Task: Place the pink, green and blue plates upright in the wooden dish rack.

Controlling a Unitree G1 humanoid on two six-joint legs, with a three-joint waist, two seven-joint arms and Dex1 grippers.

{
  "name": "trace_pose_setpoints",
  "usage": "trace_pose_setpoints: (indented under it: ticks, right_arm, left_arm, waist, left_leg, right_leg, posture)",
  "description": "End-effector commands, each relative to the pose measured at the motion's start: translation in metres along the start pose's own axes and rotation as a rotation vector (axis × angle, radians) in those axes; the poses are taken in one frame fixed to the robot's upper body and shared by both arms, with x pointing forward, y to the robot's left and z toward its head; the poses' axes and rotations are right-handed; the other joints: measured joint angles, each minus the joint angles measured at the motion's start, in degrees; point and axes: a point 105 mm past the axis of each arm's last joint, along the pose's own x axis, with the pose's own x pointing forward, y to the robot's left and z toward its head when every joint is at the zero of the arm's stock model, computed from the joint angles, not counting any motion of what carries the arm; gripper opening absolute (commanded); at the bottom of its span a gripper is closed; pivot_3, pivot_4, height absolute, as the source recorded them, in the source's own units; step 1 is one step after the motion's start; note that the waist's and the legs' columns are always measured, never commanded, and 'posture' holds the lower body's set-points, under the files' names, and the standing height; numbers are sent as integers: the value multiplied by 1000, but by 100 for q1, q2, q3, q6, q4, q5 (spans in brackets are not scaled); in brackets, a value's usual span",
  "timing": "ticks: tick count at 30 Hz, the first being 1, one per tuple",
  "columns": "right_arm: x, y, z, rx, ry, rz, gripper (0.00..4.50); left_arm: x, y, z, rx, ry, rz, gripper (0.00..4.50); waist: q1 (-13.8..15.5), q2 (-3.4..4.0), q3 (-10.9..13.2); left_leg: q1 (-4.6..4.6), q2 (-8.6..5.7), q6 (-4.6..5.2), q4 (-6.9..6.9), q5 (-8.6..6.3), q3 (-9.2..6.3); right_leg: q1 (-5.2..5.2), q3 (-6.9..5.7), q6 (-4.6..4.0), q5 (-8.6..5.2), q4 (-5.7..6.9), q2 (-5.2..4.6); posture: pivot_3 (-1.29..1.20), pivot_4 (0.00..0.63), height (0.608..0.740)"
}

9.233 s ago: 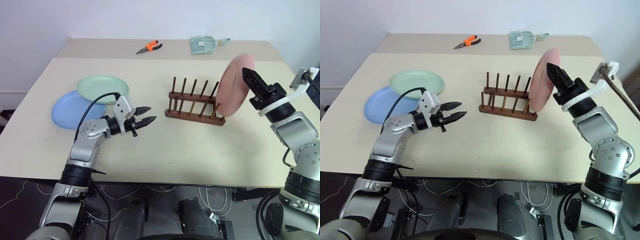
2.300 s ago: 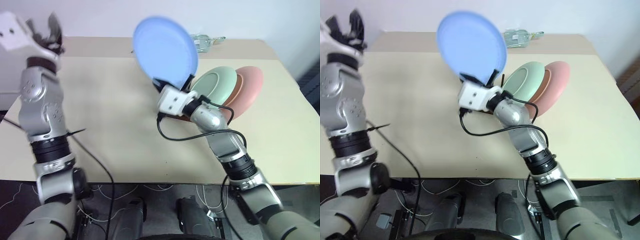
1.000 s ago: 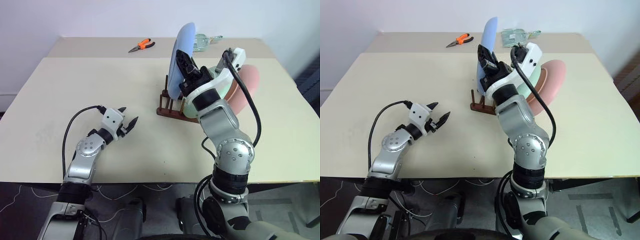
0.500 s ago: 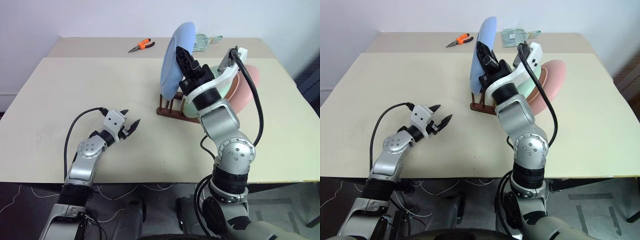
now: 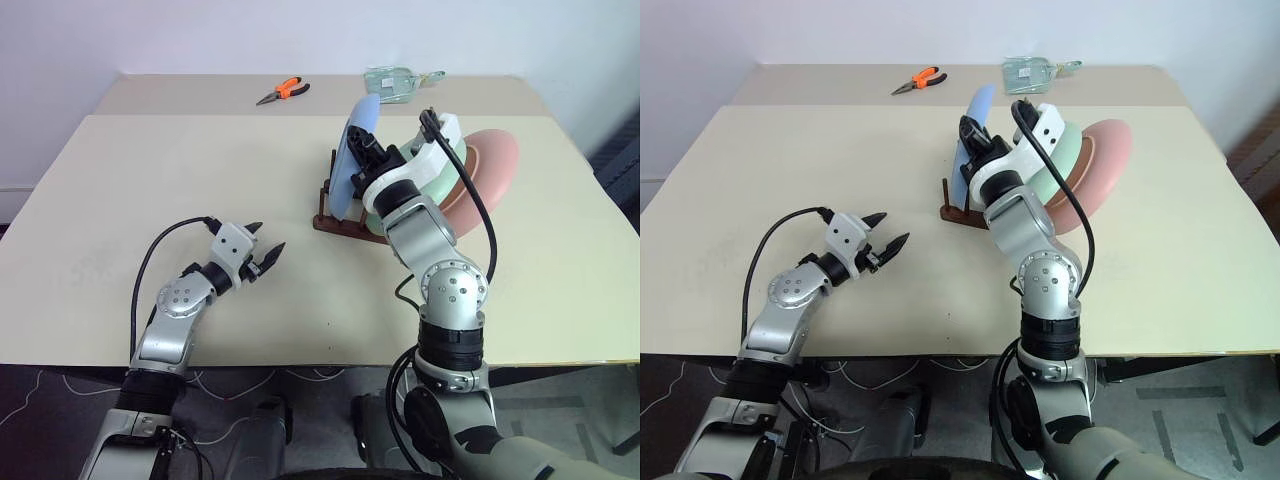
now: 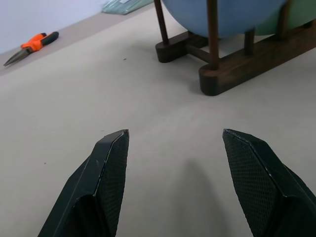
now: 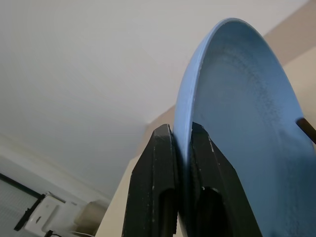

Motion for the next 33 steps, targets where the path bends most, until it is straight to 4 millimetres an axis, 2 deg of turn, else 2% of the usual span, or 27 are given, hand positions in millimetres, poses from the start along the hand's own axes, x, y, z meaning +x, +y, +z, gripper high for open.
trace_pose_setpoints:
  ticks: [1, 4, 9, 11, 14, 17, 20, 24, 26, 28, 33]
  right_arm:
    - [4, 21, 14, -134, -39, 77, 993]
    - [5, 28, 18, -234, -48, 106, 2335]
    - [5, 27, 31, -373, -82, 119, 2335]
    - [0, 31, 44, -498, -123, 148, 2335]
    - [-20, 40, 65, -733, -186, 255, 2335]
    - [-47, 34, 68, -943, -128, 363, 1432]
    - [-76, 4, 70, -1046, -3, 346, 48]
    - [-127, -44, 48, -1250, 315, 299, 48]
    - [-143, -66, 43, -1287, 421, 230, 48]
    - [-150, -78, 42, -1306, 462, 184, 48]
    - [-151, -101, 36, -1367, 508, 92, 48]
  left_arm:
    - [0, -1, 12, 17, -43, -3, 3128]
    - [0, -1, 12, 15, -41, -6, 3128]
    - [1, -3, 11, 11, -39, -11, 3128]
    - [1, -4, 11, 12, -39, -12, 3128]
    - [1, -2, 11, 17, -40, -8, 3128]
    - [2, -3, 12, 26, -44, -15, 3128]
    - [4, -5, 13, 20, -51, -33, 3128]
    - [7, -13, 16, -4, -77, -88, 3128]
    - [9, -19, 20, -27, -97, -137, 3128]
    - [9, -24, 24, -47, -114, -184, 3128]
    - [8, -42, 30, -72, -134, -317, 3128]
  waist:
    - [-1, 0, 0]
    - [0, 1, 1]
    - [1, 1, 0]
    - [11, 1, 0]
    - [42, 1, 1]
    - [45, -1, -1]
    - [93, -4, -2]
    - [186, -3, -1]
    - [176, -3, -2]
    - [148, -3, -2]
    - [185, -3, -2]
  left_leg:
    - [0, 0, 0, 1, 0, 1]
    - [0, 0, 0, 1, 0, 1]
    - [0, 1, 0, 1, 0, 1]
    - [0, 1, 0, 1, 0, 1]
    - [-6, -2, 0, 4, 0, 1]
    - [-6, -2, 1, 3, 0, 1]
    - [-1, 1, 4, 4, -3, -1]
    - [-1, -4, 6, 10, -4, 4]
    - [1, -4, 6, 11, -4, 7]
    - [5, -1, 6, 13, -4, 13]
    - [6, 1, 9, 21, -1, 18]
  right_leg:
    - [0, 1, 0, 0, 0, 0]
    - [0, 0, 0, 0, 0, 0]
    - [0, 1, 0, 0, 0, 2]
    - [1, 1, 0, 0, 0, 2]
    - [2, 0, 0, 0, -6, 0]
    - [4, 0, 1, -1, -11, 0]
    - [22, -7, 4, -3, -21, -1]
    - [30, -6, 4, -5, -25, -9]
    - [32, -6, 6, -7, -26, -11]
    - [32, -5, 4, -7, -25, -11]
    - [37, -3, -13, -16, -27, -11]
  posture:
    - [0, 150, 740]
    - [0, 150, 740]
    - [0, 150, 740]
    - [0, 150, 740]
    - [0, 150, 740]
    - [0, 150, 740]
    - [0, 150, 740]
    - [0, 150, 740]
    - [0, 150, 740]
    - [0, 150, 740]
    - [0, 150, 740]
